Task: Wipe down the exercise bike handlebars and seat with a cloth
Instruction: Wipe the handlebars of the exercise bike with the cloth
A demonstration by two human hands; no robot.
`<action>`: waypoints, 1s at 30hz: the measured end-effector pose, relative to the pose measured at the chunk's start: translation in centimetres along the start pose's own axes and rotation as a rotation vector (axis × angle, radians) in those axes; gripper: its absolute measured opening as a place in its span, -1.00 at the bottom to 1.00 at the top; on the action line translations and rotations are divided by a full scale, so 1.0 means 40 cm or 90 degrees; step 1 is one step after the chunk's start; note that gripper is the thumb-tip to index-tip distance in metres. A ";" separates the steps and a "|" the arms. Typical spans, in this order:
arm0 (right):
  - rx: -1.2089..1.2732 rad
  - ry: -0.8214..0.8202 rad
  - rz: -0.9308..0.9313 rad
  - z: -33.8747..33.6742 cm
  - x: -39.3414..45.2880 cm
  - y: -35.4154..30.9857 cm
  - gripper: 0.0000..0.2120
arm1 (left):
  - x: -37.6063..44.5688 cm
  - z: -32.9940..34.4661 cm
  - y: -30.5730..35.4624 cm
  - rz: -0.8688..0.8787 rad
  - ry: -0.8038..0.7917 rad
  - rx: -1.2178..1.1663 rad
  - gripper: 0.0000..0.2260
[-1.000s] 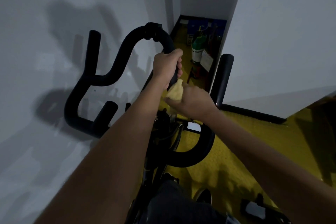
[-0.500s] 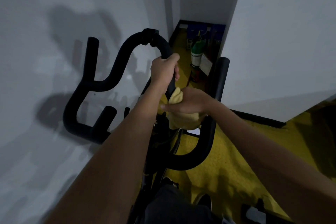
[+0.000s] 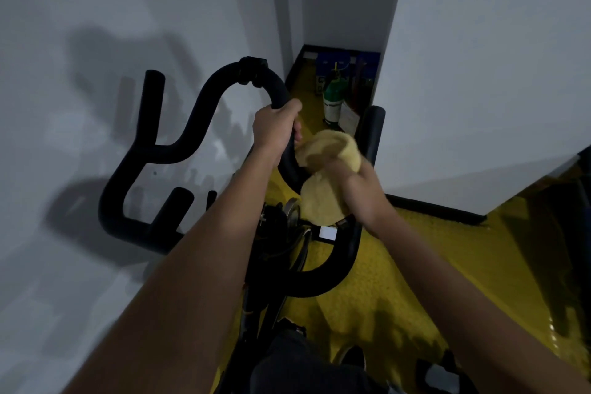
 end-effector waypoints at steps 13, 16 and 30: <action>-0.120 0.462 -0.131 -0.026 -0.002 -0.071 -0.32 | -0.004 0.004 -0.002 0.005 -0.007 0.001 -0.86; -0.206 0.427 -0.064 0.006 0.080 -0.019 -0.11 | -0.004 0.003 -0.003 0.011 -0.002 0.008 -0.84; 0.157 0.116 0.287 -0.013 -0.113 0.165 -0.44 | -0.011 0.016 -0.001 0.035 0.091 0.008 -0.85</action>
Point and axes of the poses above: each hand's wrist, its own x-axis towards the middle knuckle, its own z-axis out of the palm, y = z × x, the point moved 1 cm from there along x, towards the middle knuckle, and after that the axes turned 1 degree about -z, right-handed, at the moved point
